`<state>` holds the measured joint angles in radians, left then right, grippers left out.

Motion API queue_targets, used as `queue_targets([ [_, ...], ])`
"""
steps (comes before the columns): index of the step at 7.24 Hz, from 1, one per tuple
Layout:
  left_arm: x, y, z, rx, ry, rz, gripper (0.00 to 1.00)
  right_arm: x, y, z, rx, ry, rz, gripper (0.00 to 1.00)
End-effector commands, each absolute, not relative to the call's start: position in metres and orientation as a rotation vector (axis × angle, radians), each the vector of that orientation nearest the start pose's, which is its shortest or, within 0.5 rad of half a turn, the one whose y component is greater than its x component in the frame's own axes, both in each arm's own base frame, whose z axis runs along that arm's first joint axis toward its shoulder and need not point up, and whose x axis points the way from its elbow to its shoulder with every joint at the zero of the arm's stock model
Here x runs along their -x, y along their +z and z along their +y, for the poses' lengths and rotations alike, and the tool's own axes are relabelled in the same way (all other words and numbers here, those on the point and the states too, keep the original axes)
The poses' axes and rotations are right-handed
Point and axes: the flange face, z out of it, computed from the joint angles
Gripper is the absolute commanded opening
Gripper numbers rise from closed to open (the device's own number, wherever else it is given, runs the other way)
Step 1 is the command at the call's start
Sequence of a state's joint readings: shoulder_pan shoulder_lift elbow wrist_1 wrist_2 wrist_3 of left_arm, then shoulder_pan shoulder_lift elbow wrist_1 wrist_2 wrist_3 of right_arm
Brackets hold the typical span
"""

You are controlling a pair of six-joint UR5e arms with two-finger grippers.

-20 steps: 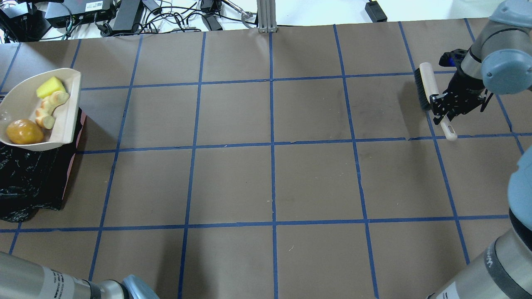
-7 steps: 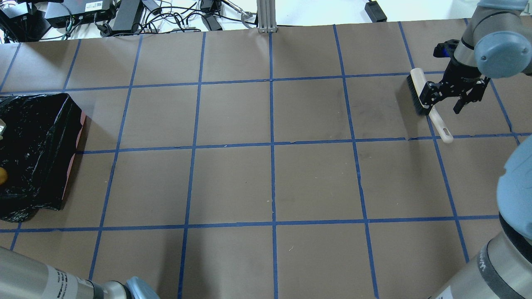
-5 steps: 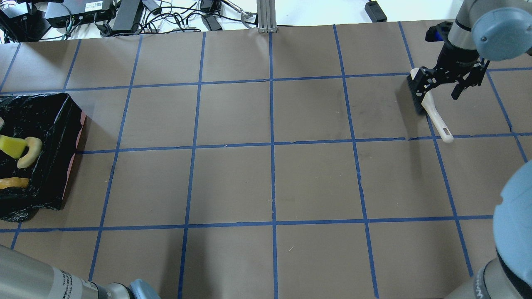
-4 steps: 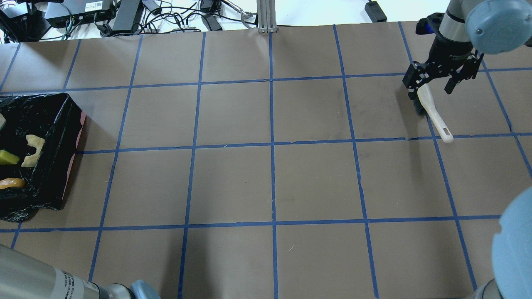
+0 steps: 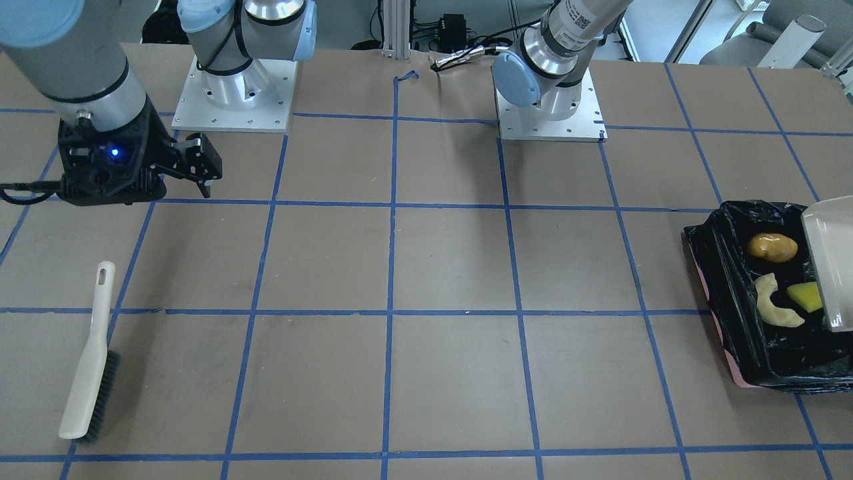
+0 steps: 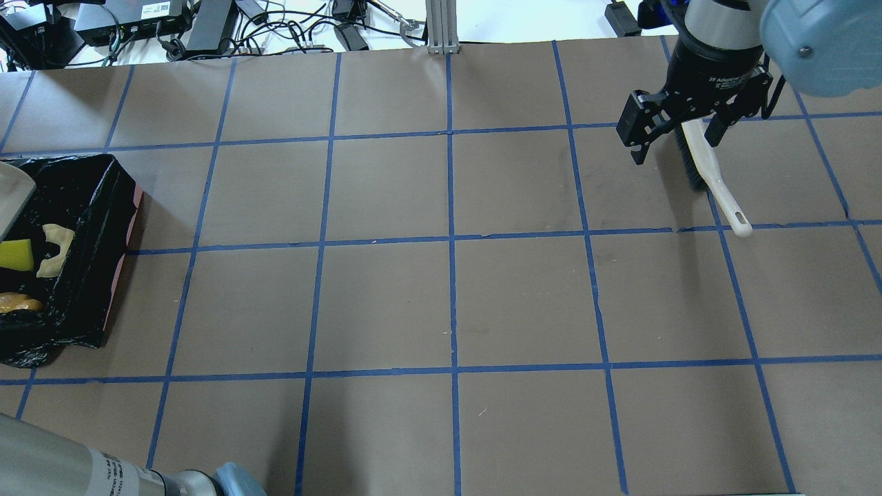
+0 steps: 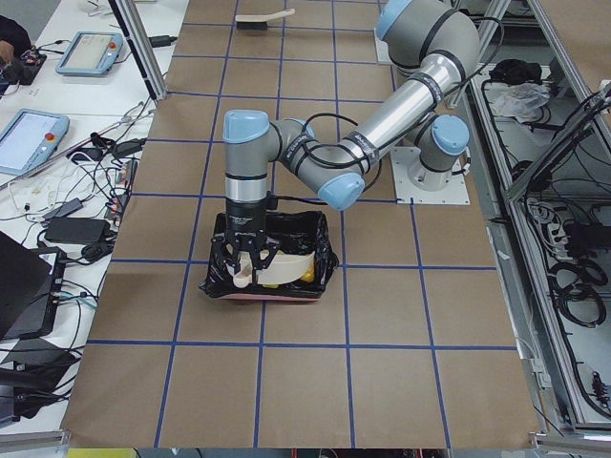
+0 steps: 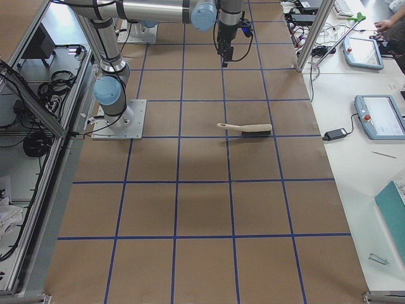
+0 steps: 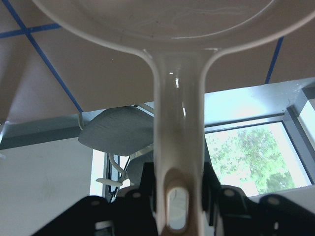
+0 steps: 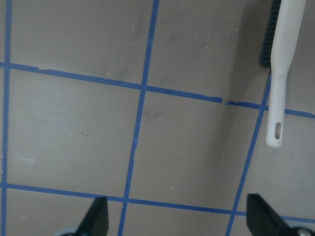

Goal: Sweep and dump trash into bin
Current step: 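Lower the empty dustpan with the left gripper while the right gripper releases the brush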

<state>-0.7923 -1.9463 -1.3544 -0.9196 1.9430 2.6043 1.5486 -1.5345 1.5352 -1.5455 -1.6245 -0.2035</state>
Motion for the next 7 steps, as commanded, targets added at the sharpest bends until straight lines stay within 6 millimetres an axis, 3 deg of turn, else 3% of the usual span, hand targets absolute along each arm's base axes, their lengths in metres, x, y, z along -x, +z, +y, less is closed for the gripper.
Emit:
queue_targets([
  [1, -0.389, 0.482, -0.536, 2.586, -0.417, -2.264, 0.00, -0.132, 0.544, -0.452, 0.300, -0.060, 3.112, 1.00],
  [2, -0.363, 0.495, -0.533, 2.391, -0.191, -2.324, 0.00, -0.131, 0.555, -0.439, 0.301, -0.065, 3.127, 1.00],
  [3, -0.344, 0.492, -0.536, 2.287, -0.131, -2.329, 0.00, -0.131, 0.554, -0.441, 0.301, -0.076, 3.136, 1.00],
  [4, -0.313, 0.479, -0.558, 2.259, -0.043, -2.319, 0.00, -0.130, 0.550, -0.442, 0.300, -0.058, 3.147, 1.00],
  [6, -0.204, 0.434, -0.615, 2.171, -0.041, -2.341, 0.00, -0.130, 0.531, -0.472, 0.290, -0.064, 3.152, 1.00],
  [7, -0.162, 0.410, -0.635, 2.143, -0.023, -2.381, 0.00, -0.129, 0.525, -0.478, 0.288, -0.057, 3.157, 1.00],
])
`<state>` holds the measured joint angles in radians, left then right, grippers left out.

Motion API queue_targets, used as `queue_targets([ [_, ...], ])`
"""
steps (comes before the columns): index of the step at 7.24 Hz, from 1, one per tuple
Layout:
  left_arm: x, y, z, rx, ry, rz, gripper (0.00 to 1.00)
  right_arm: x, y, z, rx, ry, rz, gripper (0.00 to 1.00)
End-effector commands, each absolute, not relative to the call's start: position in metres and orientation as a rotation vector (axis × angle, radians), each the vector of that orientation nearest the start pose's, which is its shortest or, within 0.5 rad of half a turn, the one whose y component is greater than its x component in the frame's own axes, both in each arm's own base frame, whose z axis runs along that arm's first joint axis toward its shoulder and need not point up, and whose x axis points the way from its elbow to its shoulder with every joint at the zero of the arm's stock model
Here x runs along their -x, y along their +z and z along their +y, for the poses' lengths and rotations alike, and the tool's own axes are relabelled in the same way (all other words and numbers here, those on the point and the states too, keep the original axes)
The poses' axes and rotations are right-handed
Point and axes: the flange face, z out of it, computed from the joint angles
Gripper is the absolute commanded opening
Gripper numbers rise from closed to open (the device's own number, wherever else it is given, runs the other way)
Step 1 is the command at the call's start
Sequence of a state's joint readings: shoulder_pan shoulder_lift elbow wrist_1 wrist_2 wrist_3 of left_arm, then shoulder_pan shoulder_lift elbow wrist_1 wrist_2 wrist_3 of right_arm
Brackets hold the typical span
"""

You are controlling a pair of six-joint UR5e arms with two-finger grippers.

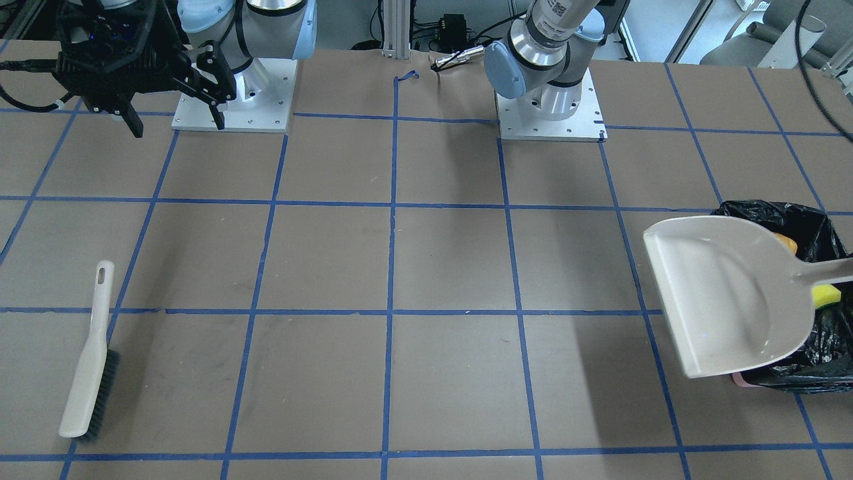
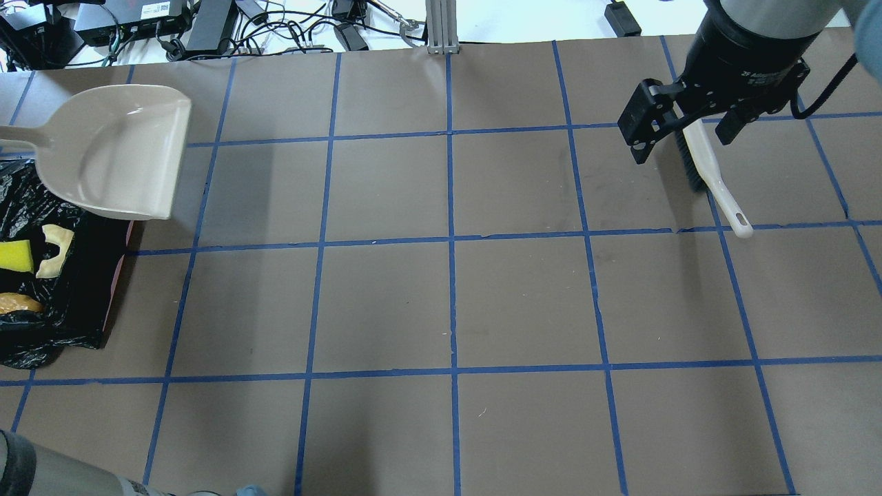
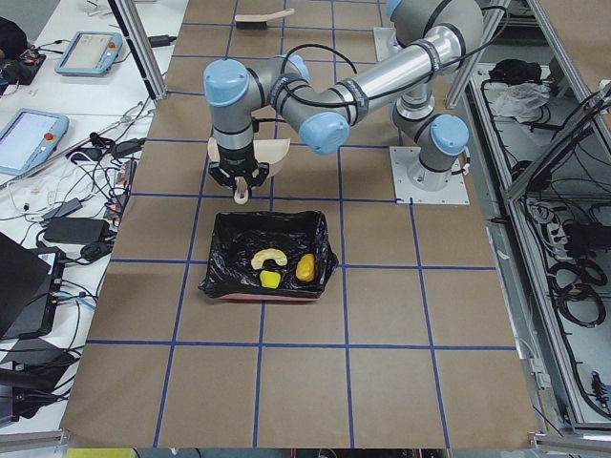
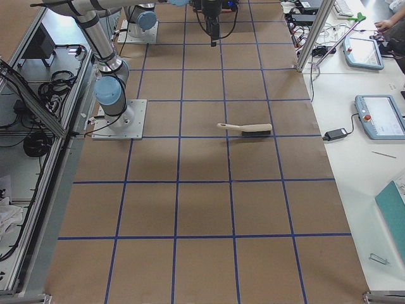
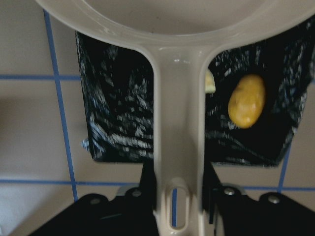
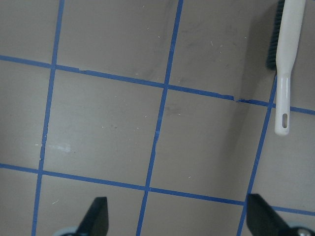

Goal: Sweep and dump trash into bin
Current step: 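Lower the empty dustpan with the left gripper while the right gripper releases the brush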

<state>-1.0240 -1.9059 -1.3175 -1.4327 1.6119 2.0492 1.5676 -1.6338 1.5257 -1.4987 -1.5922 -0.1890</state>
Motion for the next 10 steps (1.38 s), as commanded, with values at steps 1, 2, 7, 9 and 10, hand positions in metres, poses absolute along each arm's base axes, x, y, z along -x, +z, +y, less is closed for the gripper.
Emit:
queue_targets([
  [1, -0.146, 0.383, -0.652, -2.074, 0.001, 2.253, 0.00, -0.129, 0.512, -0.491, 0.288, -0.035, 3.157, 1.00],
  [2, -0.144, 0.349, -0.664, -2.104, 0.010, 2.253, 0.00, -0.128, 0.500, -0.508, 0.291, -0.055, 3.165, 1.00],
  [7, -0.089, 0.247, -0.709, -2.236, 0.009, 2.169, 0.00, -0.125, 0.475, -0.528, 0.295, 0.020, 3.196, 1.00],
  [9, -0.047, 0.236, -0.718, -2.289, -0.016, 2.140, 0.00, -0.125, 0.473, -0.528, 0.295, 0.025, 3.196, 1.00],
  [10, -0.026, 0.240, -0.716, -2.294, -0.008, 2.125, 0.00, -0.125, 0.472, -0.528, 0.296, 0.028, 3.196, 1.00],
])
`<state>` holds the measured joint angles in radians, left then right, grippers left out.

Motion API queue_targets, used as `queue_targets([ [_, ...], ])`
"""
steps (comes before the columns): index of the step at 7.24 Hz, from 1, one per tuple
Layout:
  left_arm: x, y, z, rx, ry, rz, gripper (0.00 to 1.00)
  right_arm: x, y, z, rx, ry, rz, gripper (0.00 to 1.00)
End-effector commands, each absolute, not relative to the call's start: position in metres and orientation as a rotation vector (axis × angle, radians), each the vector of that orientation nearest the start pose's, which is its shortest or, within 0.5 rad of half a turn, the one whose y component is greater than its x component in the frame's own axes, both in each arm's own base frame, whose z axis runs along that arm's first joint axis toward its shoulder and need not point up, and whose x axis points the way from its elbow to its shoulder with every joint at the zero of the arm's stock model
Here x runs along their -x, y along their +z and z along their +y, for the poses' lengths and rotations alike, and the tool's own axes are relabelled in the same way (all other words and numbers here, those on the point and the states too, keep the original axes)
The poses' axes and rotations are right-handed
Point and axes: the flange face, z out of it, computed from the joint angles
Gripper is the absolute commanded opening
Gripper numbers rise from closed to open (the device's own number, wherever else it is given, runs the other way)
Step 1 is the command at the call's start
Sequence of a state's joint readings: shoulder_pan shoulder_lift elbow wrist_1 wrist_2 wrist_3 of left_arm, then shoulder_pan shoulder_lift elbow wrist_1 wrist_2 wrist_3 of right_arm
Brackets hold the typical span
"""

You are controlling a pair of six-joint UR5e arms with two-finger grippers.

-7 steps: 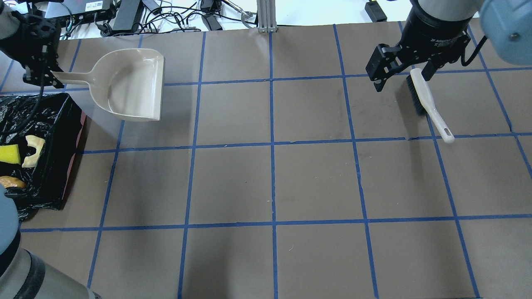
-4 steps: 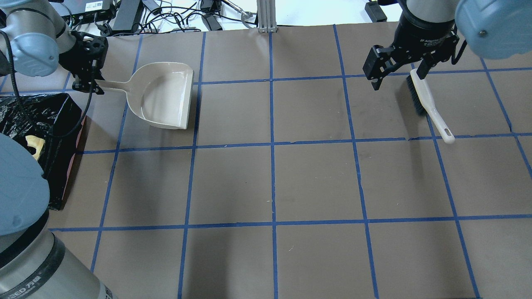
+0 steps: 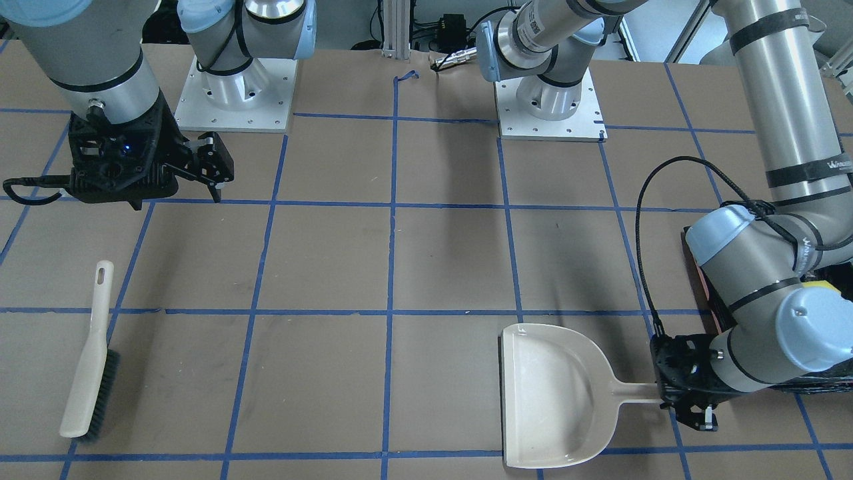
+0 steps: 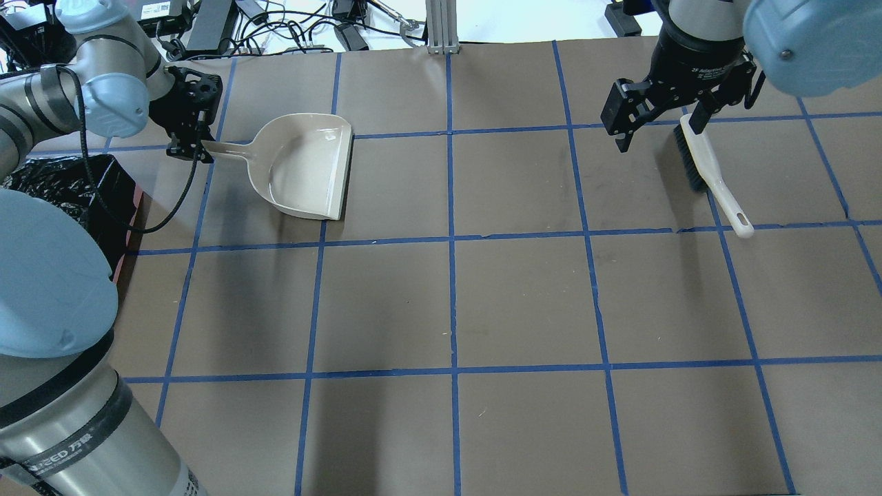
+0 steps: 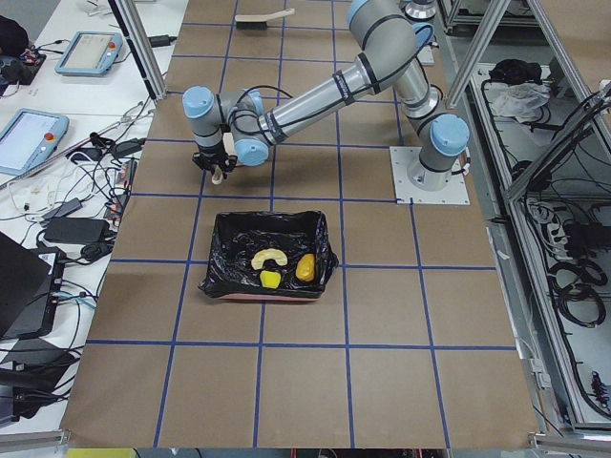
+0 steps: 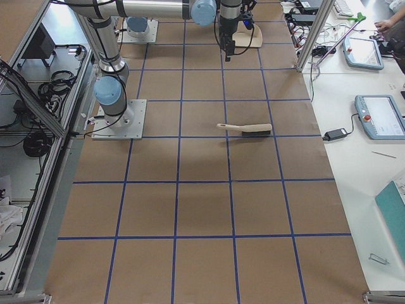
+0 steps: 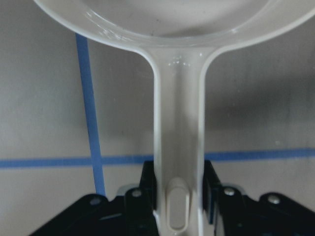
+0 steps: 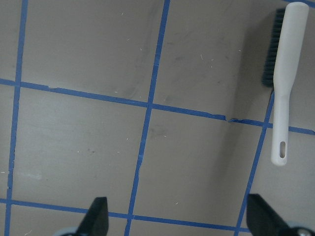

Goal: Sweep and dump trash into bin
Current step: 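Open the left gripper and release the dustpan handle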

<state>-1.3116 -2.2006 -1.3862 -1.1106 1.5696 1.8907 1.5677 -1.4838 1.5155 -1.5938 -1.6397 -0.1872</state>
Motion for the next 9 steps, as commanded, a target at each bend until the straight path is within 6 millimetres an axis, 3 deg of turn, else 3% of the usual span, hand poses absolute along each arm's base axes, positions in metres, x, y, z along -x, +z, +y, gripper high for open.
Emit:
queue_targets([
  [1, -0.0187, 0.2446, -0.7132, 2.325, 0.008, -2.143, 0.00, -0.1248, 0.4699, -0.5282, 0.296, 0.035, 3.195, 1.00],
  [6, -0.0231, 0.2415, -0.7080, 2.323, -0.017, -2.142, 0.00, -0.1246, 0.4702, -0.5356, 0.304, -0.023, 3.199, 1.00],
  [9, -0.0228, 0.2393, -0.7066, 2.287, -0.021, -2.174, 0.00, -0.1247, 0.4713, -0.5296, 0.295, 0.003, 3.199, 1.00],
])
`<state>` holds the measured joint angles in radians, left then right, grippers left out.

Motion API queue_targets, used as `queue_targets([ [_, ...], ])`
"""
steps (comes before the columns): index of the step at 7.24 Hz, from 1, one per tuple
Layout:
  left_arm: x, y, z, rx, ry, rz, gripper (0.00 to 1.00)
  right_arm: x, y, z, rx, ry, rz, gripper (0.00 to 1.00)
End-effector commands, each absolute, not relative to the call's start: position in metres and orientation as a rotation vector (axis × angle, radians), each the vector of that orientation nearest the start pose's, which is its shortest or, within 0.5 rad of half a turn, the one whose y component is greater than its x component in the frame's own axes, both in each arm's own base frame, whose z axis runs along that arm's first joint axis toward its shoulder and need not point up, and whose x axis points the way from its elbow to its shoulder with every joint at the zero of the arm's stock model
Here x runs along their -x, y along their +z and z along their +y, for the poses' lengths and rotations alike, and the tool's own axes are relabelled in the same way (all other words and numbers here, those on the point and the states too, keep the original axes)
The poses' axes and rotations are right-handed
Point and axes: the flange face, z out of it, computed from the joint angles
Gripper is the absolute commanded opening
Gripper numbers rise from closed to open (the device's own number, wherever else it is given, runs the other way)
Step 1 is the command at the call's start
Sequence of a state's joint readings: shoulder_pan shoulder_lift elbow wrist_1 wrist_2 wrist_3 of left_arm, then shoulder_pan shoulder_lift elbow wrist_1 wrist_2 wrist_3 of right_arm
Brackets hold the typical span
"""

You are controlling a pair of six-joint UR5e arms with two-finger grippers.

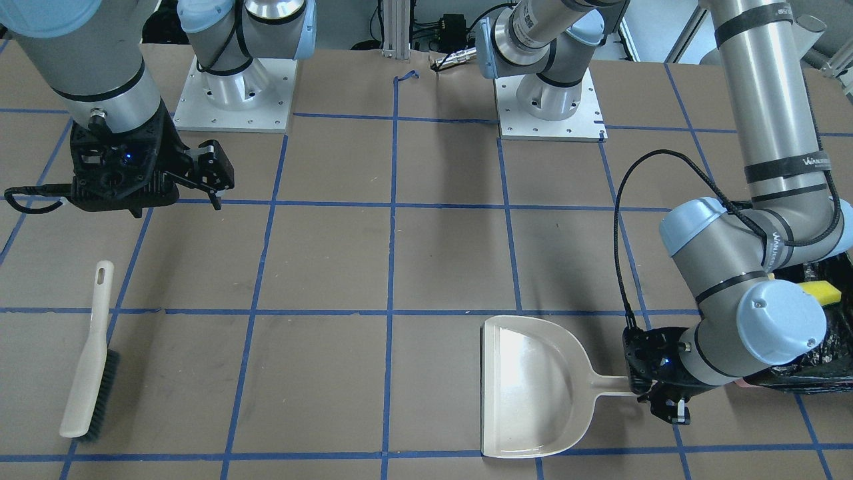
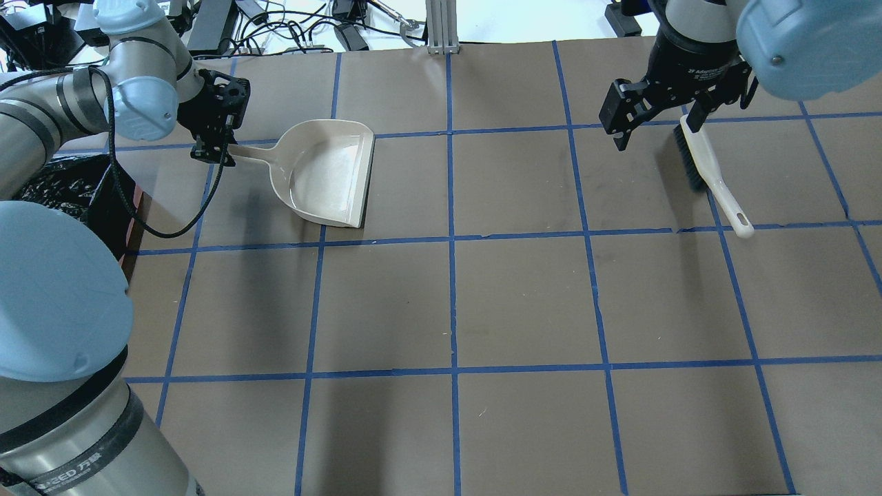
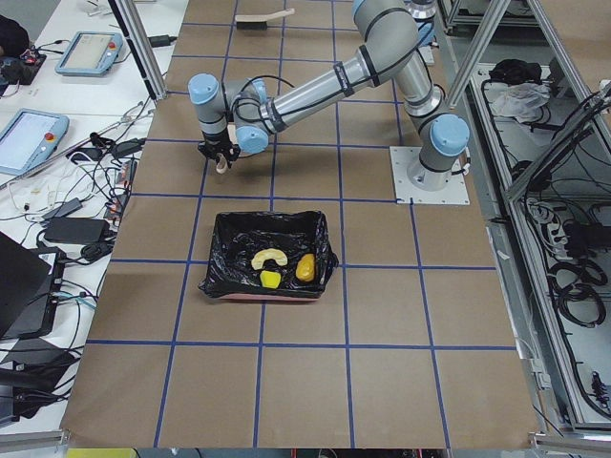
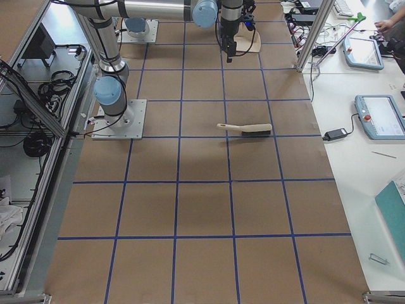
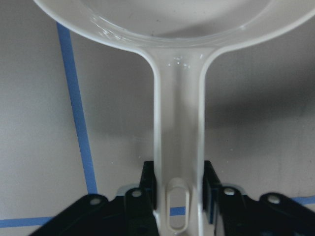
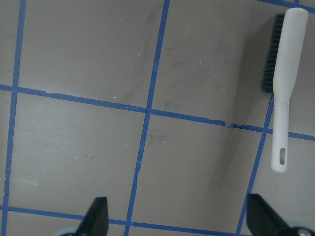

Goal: Sweep and dump trash into bin
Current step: 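Open the left gripper and release the dustpan handle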

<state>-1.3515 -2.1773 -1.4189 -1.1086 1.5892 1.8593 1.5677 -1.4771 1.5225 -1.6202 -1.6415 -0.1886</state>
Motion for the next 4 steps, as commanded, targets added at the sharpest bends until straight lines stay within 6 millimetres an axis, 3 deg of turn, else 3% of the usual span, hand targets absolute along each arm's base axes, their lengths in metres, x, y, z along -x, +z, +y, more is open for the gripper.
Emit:
queue_targets([
  [1, -0.023, 0.236, -0.707, 2.277, -0.023, -2.177, 0.17, -0.126, 0.464, -0.526, 0.296, 0.089, 3.182, 1.00],
  [2, -0.024, 0.235, -0.707, 2.274, -0.024, -2.178, 0.38, -0.128, 0.471, -0.525, 0.305, 0.070, 3.179, 1.00],
  [3, -0.024, 0.235, -0.707, 2.250, -0.030, -2.198, 0.85, -0.138, 0.472, -0.523, 0.328, 0.063, 3.170, 1.00],
  [4, -0.024, 0.240, -0.706, 2.225, -0.030, -2.228, 0.95, -0.153, 0.473, -0.519, 0.370, 0.052, 3.170, 1.00],
])
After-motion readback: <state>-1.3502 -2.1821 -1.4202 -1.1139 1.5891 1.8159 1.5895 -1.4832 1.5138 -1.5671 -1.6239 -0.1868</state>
